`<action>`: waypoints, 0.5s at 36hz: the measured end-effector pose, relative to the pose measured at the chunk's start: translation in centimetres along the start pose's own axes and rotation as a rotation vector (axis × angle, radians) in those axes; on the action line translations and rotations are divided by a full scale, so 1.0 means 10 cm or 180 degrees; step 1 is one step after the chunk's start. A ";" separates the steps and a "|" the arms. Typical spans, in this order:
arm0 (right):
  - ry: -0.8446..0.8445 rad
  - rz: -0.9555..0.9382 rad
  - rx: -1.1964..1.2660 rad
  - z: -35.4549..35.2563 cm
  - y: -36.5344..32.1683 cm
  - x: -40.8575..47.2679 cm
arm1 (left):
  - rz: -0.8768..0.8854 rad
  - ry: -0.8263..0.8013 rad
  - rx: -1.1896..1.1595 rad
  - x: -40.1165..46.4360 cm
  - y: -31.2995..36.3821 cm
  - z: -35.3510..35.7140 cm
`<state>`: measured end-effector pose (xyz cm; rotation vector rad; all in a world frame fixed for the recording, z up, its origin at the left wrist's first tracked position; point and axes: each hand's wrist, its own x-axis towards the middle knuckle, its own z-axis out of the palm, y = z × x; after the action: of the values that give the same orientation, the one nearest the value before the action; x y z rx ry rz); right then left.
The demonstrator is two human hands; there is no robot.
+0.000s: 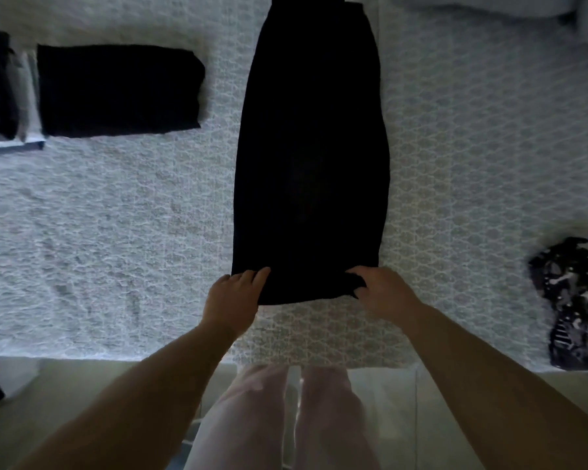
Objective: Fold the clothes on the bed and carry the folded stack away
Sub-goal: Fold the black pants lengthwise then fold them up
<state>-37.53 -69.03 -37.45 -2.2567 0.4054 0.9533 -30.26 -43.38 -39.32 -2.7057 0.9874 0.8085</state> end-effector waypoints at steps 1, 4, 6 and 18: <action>-0.0023 0.0000 -0.0019 -0.05 -0.01 -0.01 | -0.0058 0.0030 0.0006 0.04 -0.01 -0.07; -0.0074 -0.0043 -0.0166 -0.14 -0.06 -0.05 | -0.0031 -0.0113 0.0014 0.14 -0.09 -0.22; -0.0155 -0.0085 -0.0274 -0.15 -0.08 -0.08 | 0.0098 -0.0379 0.0000 0.16 -0.14 -0.30; -0.1628 0.0840 0.0552 -0.22 -0.07 -0.03 | 0.0479 -0.2965 -0.0530 0.39 -0.28 -0.57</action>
<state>-36.24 -70.03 -35.74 -1.7472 0.5348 1.5173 -23.53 -45.15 -36.75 -1.9313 0.8819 1.9703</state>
